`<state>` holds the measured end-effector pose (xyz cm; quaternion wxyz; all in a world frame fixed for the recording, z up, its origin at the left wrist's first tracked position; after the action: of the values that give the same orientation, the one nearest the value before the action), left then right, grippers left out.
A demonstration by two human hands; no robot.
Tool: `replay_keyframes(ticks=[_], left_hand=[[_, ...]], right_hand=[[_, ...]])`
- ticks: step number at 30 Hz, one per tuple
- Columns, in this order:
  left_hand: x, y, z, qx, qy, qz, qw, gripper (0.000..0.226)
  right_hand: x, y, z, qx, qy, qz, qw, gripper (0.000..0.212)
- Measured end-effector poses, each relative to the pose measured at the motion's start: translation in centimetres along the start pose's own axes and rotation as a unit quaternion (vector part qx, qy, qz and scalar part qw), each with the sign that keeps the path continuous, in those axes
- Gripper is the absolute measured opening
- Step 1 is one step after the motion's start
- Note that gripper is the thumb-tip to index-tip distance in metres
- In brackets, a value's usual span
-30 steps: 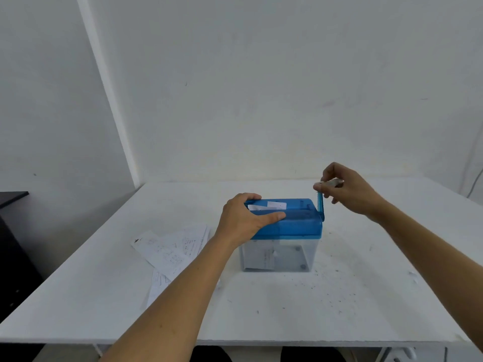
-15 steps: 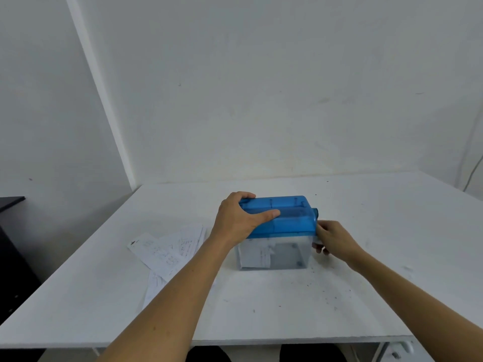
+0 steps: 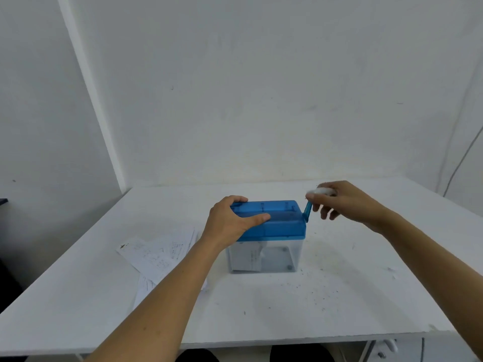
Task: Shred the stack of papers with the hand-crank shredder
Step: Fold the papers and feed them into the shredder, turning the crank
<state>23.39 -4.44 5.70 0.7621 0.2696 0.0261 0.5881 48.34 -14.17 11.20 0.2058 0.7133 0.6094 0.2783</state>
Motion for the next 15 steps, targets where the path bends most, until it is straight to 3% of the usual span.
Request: replay_keyframes(ticks=[6,15], left_hand=[[0.0,0.0,-0.1,-0.003,0.000,0.003,1.000,0.074],[0.0,-0.1,-0.2,0.000,0.005,-0.003,1.000,0.068]], right_hand=[[4.3,-1.4,1.5,0.061,-0.042,0.109,0.991,0.034],[5.6,-6.1,7.8,0.020,-0.203,0.010,0.979,0.014]])
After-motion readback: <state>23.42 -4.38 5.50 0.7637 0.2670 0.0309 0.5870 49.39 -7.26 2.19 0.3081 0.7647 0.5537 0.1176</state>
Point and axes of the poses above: each hand's wrist, its own x-axis towards the middle knuckle, its own y-axis out of the back of the hand, z = x × y, the point moved 4 cm from there along x, towards the middle knuckle, and after that the axes turned 1 degree about -x, right-handed, at the moved point
